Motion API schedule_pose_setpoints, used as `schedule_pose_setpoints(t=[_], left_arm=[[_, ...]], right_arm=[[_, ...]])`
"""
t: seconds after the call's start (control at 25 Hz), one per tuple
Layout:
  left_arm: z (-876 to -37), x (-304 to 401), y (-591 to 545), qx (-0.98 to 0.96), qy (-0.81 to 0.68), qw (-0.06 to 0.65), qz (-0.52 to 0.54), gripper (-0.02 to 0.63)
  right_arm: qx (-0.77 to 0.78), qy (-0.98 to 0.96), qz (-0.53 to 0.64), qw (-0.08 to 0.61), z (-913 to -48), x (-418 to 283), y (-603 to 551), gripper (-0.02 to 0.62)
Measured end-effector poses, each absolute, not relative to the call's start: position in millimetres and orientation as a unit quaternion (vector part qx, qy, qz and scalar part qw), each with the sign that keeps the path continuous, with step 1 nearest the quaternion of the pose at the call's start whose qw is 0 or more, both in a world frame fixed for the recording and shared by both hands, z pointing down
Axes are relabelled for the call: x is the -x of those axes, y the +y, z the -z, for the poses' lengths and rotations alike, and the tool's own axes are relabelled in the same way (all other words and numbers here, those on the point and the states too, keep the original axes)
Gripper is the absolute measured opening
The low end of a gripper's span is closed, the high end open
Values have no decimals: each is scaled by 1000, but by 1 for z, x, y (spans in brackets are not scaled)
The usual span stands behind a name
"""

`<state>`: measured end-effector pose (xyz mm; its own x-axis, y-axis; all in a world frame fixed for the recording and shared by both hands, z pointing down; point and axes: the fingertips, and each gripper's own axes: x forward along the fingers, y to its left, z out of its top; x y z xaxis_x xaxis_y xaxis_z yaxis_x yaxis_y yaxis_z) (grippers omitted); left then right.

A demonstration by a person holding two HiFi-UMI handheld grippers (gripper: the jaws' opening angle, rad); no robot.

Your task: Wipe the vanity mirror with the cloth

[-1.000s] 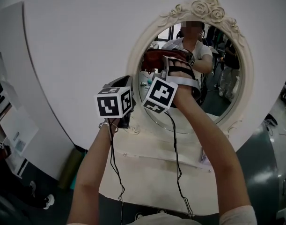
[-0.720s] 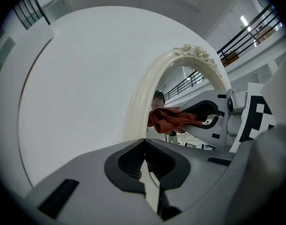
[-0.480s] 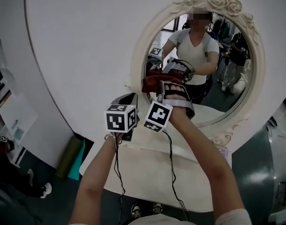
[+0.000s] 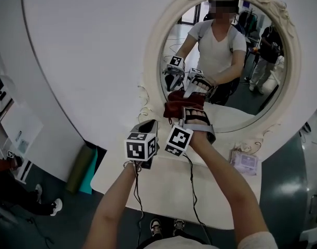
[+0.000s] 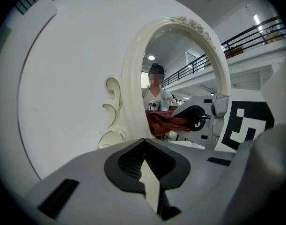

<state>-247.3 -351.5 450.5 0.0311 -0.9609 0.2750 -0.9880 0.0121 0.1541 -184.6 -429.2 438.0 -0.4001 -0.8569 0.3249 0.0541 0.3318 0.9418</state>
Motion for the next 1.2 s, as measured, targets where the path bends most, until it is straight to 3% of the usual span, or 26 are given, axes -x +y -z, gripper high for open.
schedule_pose_setpoints(t=[0.36, 0.56, 0.8, 1.2], left_arm=[[-503, 229, -340, -698, -688, 187, -71, 11], [-491, 224, -343, -701, -688, 176, -66, 11], [-429, 215, -363, -716, -685, 120, -60, 11], [-253, 184, -402, -735, -678, 9, -32, 11]], right_arm=[[-283, -686, 463, 486, -488, 168, -431, 61], [-292, -705, 451, 463, -477, 163, -428, 61], [-323, -713, 466, 413, -400, 153, -427, 61], [-424, -660, 531, 320, -194, 106, -438, 61]])
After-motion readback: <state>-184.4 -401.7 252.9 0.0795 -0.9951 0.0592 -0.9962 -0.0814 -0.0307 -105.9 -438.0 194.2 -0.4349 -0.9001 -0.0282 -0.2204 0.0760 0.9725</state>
